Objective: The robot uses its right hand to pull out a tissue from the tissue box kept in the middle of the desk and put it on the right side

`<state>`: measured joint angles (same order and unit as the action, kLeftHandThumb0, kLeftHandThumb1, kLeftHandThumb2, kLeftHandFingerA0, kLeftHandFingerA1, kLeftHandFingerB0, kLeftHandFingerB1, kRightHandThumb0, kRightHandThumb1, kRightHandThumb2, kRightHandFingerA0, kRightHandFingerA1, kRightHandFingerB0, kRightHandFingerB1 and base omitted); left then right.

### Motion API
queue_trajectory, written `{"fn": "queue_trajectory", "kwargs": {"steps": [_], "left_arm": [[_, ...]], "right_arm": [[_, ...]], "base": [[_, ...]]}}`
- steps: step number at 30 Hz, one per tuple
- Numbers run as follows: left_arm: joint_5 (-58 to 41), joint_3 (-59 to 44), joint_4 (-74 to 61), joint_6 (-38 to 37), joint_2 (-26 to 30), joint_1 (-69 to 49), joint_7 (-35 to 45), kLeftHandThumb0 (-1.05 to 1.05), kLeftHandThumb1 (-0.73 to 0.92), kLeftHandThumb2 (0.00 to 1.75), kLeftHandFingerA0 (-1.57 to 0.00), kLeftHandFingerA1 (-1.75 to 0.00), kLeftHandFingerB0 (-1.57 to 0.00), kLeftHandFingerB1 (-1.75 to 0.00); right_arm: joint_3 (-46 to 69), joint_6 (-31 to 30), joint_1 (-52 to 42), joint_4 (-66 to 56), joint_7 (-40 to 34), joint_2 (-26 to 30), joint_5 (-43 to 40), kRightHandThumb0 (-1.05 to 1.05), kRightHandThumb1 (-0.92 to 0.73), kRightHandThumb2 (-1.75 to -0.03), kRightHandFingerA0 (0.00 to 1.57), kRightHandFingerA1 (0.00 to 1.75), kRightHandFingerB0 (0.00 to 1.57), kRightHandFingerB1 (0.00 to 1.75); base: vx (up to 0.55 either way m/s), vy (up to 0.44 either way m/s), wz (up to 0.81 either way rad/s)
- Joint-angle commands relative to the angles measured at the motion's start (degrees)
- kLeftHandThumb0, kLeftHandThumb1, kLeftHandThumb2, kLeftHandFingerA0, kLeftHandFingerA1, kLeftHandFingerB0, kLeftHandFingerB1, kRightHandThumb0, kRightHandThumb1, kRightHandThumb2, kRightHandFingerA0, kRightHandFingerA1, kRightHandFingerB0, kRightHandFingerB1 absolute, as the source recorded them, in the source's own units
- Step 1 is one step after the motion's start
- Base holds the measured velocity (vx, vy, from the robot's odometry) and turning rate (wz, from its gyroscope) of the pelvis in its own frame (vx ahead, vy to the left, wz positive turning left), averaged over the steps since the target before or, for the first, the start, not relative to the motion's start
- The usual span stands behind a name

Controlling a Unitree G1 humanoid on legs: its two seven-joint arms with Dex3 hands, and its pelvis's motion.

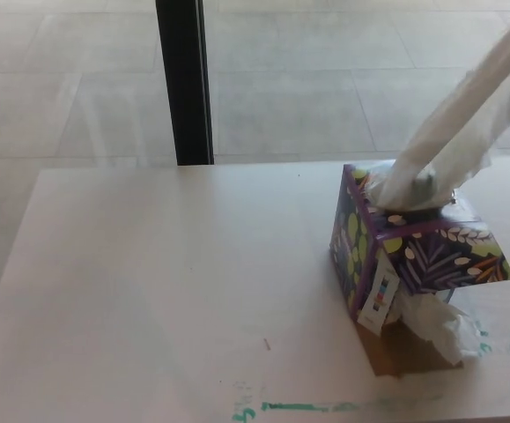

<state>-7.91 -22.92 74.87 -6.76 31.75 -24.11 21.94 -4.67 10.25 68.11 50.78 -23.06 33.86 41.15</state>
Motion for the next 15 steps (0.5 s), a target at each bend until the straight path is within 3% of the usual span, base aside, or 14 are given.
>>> {"fn": "queue_trajectory", "kwargs": {"steps": [1,6,7,8,9,10,12,13,15], "left_arm": [[-0.26,-0.29,0.37,-0.37,0.72,-0.89,-0.41,-0.88,0.92,0.71,-0.43,-0.47,-0.43,-0.44],[0.36,0.17,0.21,-1.44,1.12,-1.87,-0.19,-0.89,0.92,0.74,-0.43,-0.48,-0.44,-0.45],[-0.81,-0.93,0.25,-0.61,0.92,-1.78,-0.58,-0.82,0.72,1.16,-0.42,-0.58,-0.46,-0.58],[-0.42,-0.57,0.09,-0.82,1.09,-2.1,-0.2,-0.89,0.92,0.7,-0.42,-0.47,-0.44,-0.44],[-0.02,-0.28,0.04,-1.05,1.18,-2.33,-0.15,-0.86,0.75,1.11,-0.33,-0.54,-0.41,-0.54],[0.06,-0.24,0.11,-1.0,1.17,-2.39,-0.41,-0.88,0.92,0.72,-0.38,-0.46,-0.48,-0.45],[-0.13,-0.37,0.22,-0.54,1.29,-2.41,-0.03,-0.9,0.92,0.75,-0.37,-0.46,-0.47,-0.46],[-0.21,-0.41,0.18,-0.96,1.47,-2.43,0.83,-0.86,0.8,1.21,-0.3,-0.53,-0.34,-0.53],[-1.31,-1.47,0.38,0.05,1.31,-2.06,0.96,-0.85,0.78,1.18,-0.27,-0.53,-0.42,-0.58]], "right_arm": [[-0.14,-1.23,5.12,4.0,-4.96,5.38,-0.19,-0.27,-0.49,-1.0,0.95,1.75,0.69,1.68],[-0.44,-2.36,9.25,7.39,-4.52,9.72,-1.06,-0.29,-0.49,-1.02,0.95,1.75,0.74,1.63],[-1.31,-1.77,10.69,8.98,-6.25,11.24,0.04,-0.33,-0.48,-1.01,0.98,1.75,0.74,1.69],[-1.42,-0.61,11.3,9.88,-6.53,12.57,-0.2,-0.35,-0.52,-1.0,0.96,1.75,0.77,1.65],[-1.4,0.16,11.5,10.27,-6.57,13.29,-0.64,-0.33,-0.5,-1.05,0.97,1.75,0.79,1.65],[-1.31,1.02,11.38,10.37,-6.72,13.91,-1.11,-0.32,-0.51,-1.05,1.01,1.75,0.74,1.71],[-1.89,2.27,10.96,10.44,-8.0,15.11,-0.91,-0.32,-0.52,-1.02,1.01,1.75,0.73,1.7],[-2.57,1.9,11.07,10.59,-9.48,15.48,-0.12,-0.32,-0.52,-0.98,1.01,1.75,0.72,1.71],[-3.43,1.68,11.29,10.57,-8.29,16.21,-0.04,-0.31,-0.44,-0.98,1.0,1.75,0.74,1.67]], "base": [[0.0,0.0,0.0],[0.0,0.0,0.0],[0.0,0.0,0.0],[0.0,0.0,0.0],[0.0,0.0,0.0],[0.0,0.0,0.0],[0.0,0.0,0.0],[0.0,0.0,0.0],[0.0,0.0,0.0]]}}
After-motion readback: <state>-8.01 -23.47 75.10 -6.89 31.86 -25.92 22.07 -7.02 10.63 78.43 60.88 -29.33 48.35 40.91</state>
